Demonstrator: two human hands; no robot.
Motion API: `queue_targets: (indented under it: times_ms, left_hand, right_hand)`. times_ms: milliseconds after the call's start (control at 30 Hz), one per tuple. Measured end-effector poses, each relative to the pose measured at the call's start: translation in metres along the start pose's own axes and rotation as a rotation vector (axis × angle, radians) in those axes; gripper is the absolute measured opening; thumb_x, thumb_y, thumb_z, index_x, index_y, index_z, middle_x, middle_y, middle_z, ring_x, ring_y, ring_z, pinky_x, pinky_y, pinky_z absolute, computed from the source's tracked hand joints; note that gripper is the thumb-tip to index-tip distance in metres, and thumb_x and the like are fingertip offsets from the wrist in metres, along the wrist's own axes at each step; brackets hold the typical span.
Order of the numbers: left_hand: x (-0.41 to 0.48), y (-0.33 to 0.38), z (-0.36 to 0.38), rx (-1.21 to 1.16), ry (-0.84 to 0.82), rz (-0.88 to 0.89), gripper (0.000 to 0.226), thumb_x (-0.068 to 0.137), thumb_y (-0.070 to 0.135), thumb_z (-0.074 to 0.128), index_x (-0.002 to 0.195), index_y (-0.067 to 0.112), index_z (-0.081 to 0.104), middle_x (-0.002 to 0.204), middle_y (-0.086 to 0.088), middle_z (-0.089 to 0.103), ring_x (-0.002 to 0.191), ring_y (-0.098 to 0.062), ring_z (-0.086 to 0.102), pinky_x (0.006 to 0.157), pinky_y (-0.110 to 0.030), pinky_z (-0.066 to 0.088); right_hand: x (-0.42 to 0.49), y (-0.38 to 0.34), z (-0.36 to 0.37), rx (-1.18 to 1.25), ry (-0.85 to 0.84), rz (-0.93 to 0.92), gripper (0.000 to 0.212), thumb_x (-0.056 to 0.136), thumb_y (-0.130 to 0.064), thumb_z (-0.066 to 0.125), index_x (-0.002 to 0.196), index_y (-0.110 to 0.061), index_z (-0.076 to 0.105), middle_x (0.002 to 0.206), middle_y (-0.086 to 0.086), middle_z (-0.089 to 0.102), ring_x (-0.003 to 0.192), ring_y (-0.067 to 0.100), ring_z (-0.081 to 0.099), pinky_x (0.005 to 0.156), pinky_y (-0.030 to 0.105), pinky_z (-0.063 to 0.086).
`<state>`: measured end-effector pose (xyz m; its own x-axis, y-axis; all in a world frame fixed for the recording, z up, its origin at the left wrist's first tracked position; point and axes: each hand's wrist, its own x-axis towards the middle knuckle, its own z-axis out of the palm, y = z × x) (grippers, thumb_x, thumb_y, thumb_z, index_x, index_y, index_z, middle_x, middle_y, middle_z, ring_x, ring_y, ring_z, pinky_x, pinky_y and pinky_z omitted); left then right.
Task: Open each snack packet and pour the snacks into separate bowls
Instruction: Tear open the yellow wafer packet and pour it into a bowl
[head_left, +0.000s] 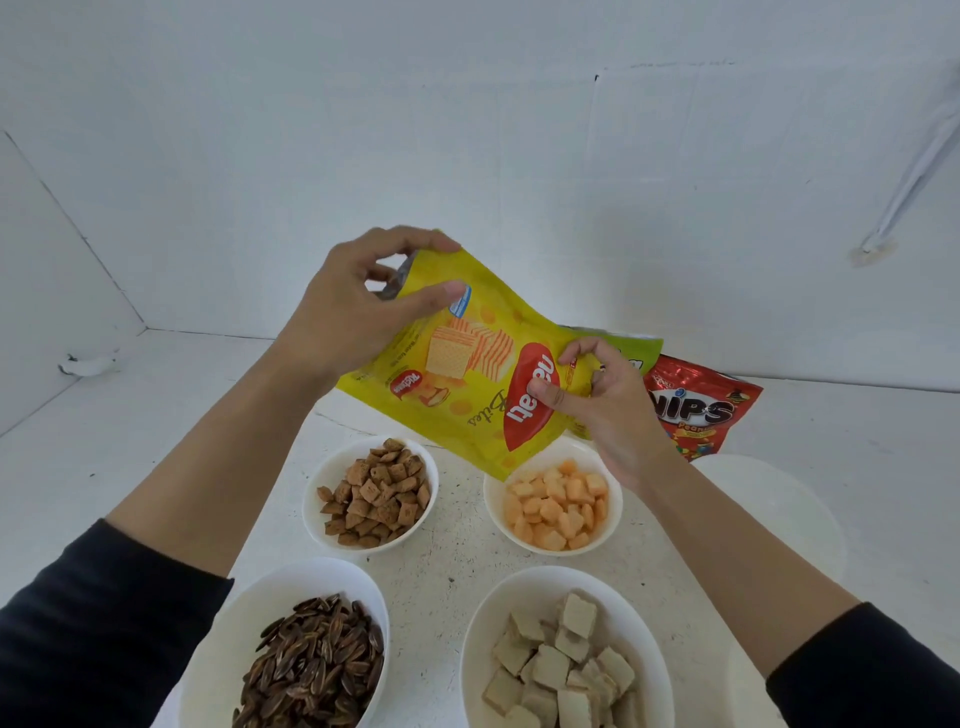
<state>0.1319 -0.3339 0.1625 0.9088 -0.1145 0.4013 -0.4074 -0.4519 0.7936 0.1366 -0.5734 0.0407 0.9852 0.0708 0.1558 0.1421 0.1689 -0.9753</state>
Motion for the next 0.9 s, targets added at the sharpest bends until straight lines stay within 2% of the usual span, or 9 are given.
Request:
queue_targets:
  times_ms: [133,267,433,500,567,667,733,800,900]
  left_hand:
    - [0.009,0.021,-0.006,0.019,-0.009,0.067,0.027,0.087,0.037,0.078,0.114,0.034,0.073,0.121,0.011,0.068,0.105,-0.011,0.066,0.095,-0.044,0.057]
    - [0.012,0.028,-0.005,0.079,-0.193,0.086,0.044,0.088,0.038,0.076,0.130,0.040,0.062,0.121,0.017,0.062,0.107,-0.005,0.065,0.089,-0.033,0.061]
    - [0.010,0.019,0.006,0.251,-0.392,0.180,0.066,0.086,0.038,0.075,0.146,0.039,0.048,0.110,0.029,0.047,0.106,0.013,0.053,0.089,-0.006,0.043]
    - [0.010,0.014,0.015,0.301,-0.393,0.210,0.065,0.084,0.044,0.076,0.144,0.041,0.051,0.115,0.027,0.050,0.109,0.011,0.052,0.092,-0.008,0.042]
    - [0.010,0.006,0.025,0.298,-0.335,0.216,0.059,0.080,0.046,0.080,0.135,0.040,0.059,0.122,0.016,0.057,0.115,0.001,0.055,0.096,-0.019,0.048]
    - [0.009,-0.007,0.039,0.243,-0.211,0.182,0.046,0.074,0.047,0.086,0.114,0.035,0.067,0.113,0.008,0.063,0.106,-0.006,0.062,0.088,-0.028,0.054]
    - [0.008,-0.012,0.046,0.217,-0.184,0.174,0.040,0.076,0.044,0.086,0.110,0.033,0.068,0.108,0.008,0.067,0.101,-0.008,0.065,0.085,-0.030,0.056]
    - [0.007,-0.012,0.051,0.166,-0.177,0.187,0.034,0.080,0.038,0.084,0.110,0.029,0.069,0.106,0.010,0.071,0.099,-0.010,0.067,0.081,-0.028,0.057]
    - [0.009,-0.001,0.049,0.151,-0.189,0.226,0.034,0.085,0.035,0.080,0.117,0.029,0.070,0.108,0.013,0.071,0.099,-0.003,0.066,0.075,-0.016,0.051]
  right_hand:
    - [0.000,-0.014,0.005,0.142,-0.013,-0.043,0.040,0.068,-0.019,0.086,0.094,-0.016,0.056,0.122,0.025,0.066,0.108,0.035,0.071,0.083,0.056,0.059]
    - [-0.002,-0.007,0.003,0.261,-0.010,-0.041,0.034,0.074,-0.008,0.079,0.095,-0.013,0.053,0.126,0.025,0.064,0.112,0.036,0.068,0.079,0.049,0.062]
    - [-0.008,0.021,-0.010,0.327,0.024,0.005,0.037,0.070,-0.009,0.082,0.092,-0.015,0.054,0.124,0.019,0.066,0.115,0.035,0.065,0.082,0.041,0.060]
    - [-0.011,0.034,-0.014,0.305,0.051,0.020,0.041,0.066,-0.014,0.086,0.092,-0.016,0.055,0.130,0.018,0.063,0.121,0.036,0.061,0.086,0.042,0.059]
    - [-0.014,0.044,-0.018,0.305,0.083,0.035,0.043,0.064,-0.016,0.088,0.091,-0.016,0.055,0.136,0.016,0.061,0.125,0.033,0.060,0.086,0.040,0.058]
    - [-0.020,0.053,-0.023,0.315,0.097,0.066,0.053,0.057,-0.026,0.097,0.089,-0.016,0.056,0.135,0.010,0.063,0.124,0.028,0.062,0.084,0.038,0.058]
    - [-0.023,0.056,-0.024,0.328,0.103,0.087,0.059,0.053,-0.031,0.099,0.089,-0.016,0.056,0.135,0.008,0.063,0.124,0.027,0.062,0.086,0.041,0.058]
    - [-0.024,0.054,-0.023,0.365,0.100,0.109,0.060,0.053,-0.030,0.100,0.090,-0.016,0.055,0.135,0.010,0.063,0.122,0.029,0.063,0.085,0.042,0.058]
    - [-0.022,0.044,-0.019,0.433,0.090,0.102,0.050,0.060,-0.021,0.094,0.090,-0.016,0.054,0.130,0.013,0.065,0.118,0.030,0.065,0.081,0.041,0.059]
